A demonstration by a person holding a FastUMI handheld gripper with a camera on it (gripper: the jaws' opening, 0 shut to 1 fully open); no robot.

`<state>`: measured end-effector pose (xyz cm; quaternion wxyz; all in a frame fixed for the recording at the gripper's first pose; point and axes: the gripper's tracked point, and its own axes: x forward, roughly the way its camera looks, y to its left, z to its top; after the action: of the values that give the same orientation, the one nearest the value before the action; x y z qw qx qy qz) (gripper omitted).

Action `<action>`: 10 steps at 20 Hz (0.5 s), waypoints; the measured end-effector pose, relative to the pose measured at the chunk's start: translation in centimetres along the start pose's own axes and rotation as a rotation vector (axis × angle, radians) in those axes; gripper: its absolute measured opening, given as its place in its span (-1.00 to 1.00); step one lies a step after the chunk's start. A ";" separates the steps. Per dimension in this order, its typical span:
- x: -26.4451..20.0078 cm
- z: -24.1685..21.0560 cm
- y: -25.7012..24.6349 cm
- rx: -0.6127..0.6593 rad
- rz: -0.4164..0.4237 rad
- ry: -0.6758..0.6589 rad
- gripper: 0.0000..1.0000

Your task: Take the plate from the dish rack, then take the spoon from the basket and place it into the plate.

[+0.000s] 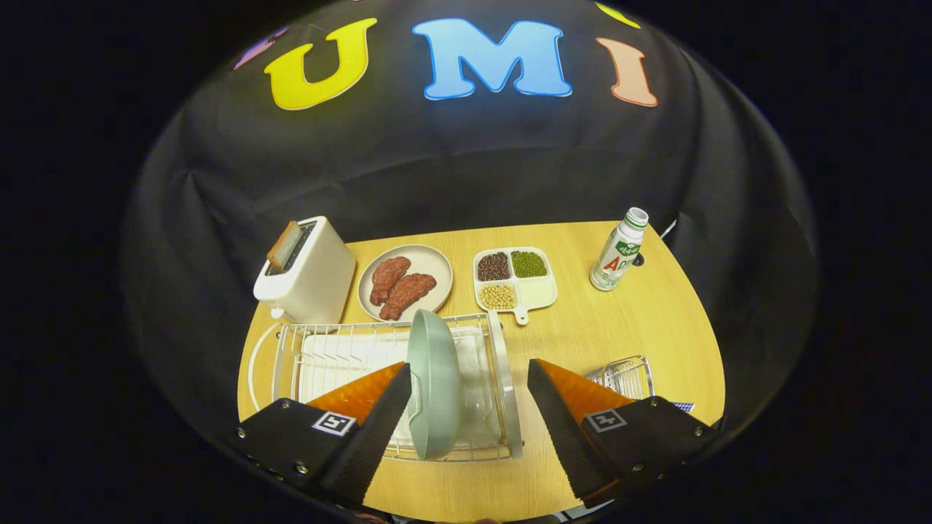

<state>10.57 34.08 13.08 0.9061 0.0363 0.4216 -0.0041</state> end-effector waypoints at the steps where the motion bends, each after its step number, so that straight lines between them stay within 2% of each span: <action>1: 0.5 -0.4 0.2 0.000 -0.004 0.022 0.98; 3: 1.2 -0.6 0.3 -0.009 -0.024 0.051 0.97; 6: 2.2 -0.9 -0.1 -0.023 -0.113 0.087 0.98; 8: 2.9 -1.1 0.1 -0.024 -0.154 0.095 0.92; 9: 3.2 -1.2 0.4 -0.027 -0.158 0.105 0.78; 10: 3.4 -1.7 0.3 -0.037 -0.183 0.122 0.72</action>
<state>11.50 34.58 9.43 0.8751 -0.0191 0.4775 -0.0766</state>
